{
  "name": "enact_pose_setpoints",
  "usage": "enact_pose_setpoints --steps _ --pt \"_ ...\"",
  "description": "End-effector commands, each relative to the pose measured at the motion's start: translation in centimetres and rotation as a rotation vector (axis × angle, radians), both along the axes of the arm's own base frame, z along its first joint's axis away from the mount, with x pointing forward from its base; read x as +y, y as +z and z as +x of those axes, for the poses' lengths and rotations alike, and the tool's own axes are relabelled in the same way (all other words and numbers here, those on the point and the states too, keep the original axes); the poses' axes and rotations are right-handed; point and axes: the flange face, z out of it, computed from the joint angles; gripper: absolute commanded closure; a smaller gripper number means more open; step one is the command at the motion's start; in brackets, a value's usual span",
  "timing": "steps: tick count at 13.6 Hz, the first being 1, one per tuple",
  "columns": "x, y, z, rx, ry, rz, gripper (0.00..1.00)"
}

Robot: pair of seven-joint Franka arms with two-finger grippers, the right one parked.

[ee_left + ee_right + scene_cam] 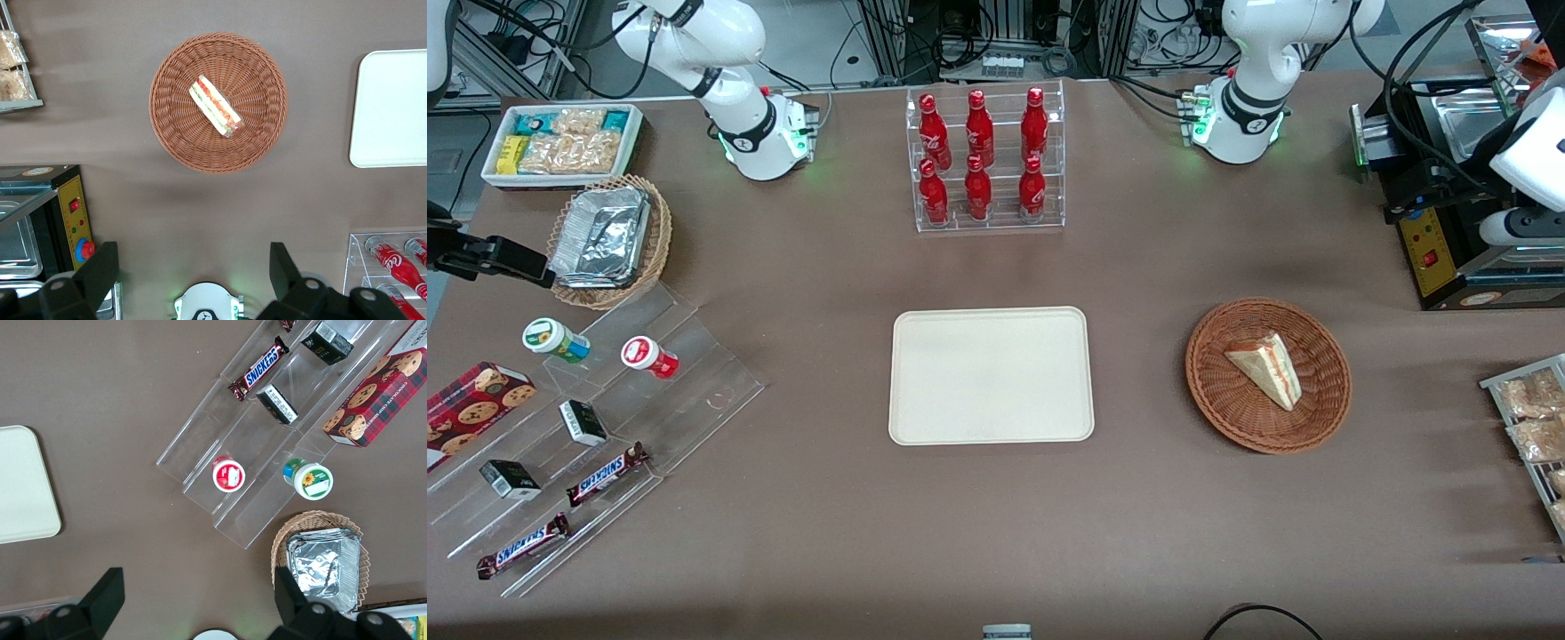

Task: Place sandwich from basket to tray
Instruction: 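Move the left gripper from rest toward the wicker basket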

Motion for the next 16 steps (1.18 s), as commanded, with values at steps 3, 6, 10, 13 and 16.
enact_pose_setpoints --steps 3,6,10,13,16 --pt "1.0 -0.8 0.1 0.045 0.000 0.005 0.00" --pt "3.7 -5.5 1.6 0.089 0.050 0.023 0.00" --pt "5.6 -15.6 2.9 0.065 0.217 0.042 0.00" --pt "4.7 -23.7 2.1 -0.006 0.465 0.065 0.00" --pt "3.9 -28.7 1.0 -0.107 0.710 0.047 0.00"
